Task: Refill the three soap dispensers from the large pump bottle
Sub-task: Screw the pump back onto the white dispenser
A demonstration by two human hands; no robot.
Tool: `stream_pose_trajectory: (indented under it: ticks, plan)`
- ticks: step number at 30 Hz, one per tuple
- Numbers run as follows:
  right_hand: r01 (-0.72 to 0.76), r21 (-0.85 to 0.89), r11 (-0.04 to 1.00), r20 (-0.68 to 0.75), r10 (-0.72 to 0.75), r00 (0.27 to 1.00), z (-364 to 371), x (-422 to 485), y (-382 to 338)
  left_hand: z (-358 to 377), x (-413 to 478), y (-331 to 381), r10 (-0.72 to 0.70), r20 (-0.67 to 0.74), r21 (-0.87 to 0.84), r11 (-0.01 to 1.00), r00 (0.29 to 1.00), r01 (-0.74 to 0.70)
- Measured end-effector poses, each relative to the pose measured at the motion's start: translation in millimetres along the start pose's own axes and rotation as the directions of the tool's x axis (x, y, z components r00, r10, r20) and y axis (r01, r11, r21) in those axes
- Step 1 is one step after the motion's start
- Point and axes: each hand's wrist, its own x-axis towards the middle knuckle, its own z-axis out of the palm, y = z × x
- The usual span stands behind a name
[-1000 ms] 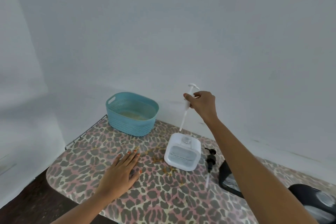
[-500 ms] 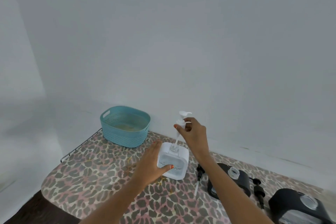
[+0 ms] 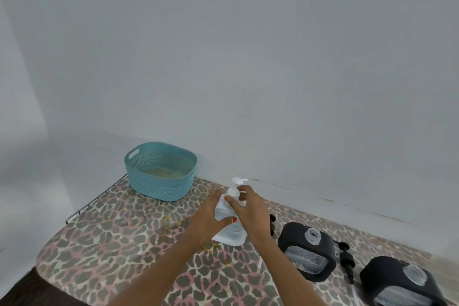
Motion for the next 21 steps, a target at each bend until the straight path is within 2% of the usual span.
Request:
stream_pose_trajectory:
  ticks: [7, 14, 17, 21]
  plan:
    - [0.041, 0.003, 0.999, -0.062, -0.041, 0.997, 11, -3, 6, 0, -2, 0, 0.047, -0.018, -0.061, 0.997, 0.999, -0.048]
    - [-0.005, 0.057, 0.998, -0.13, 0.013, 0.991, 20, -5, 3, 1, -5, 1, 0.03, -0.04, -0.083, 0.996, 0.999, -0.033]
    - [-0.056, 0.154, 0.987, -0.096, 0.071, 0.993, 23, -5, 2, 1, -5, 0, 0.021, -0.039, -0.084, 0.996, 0.999, -0.025]
    - [-0.128, 0.385, 0.914, 0.075, 0.107, 0.991, 16, -1, 2, 1, -4, -1, 0.014, -0.038, -0.079, 0.997, 0.999, -0.016]
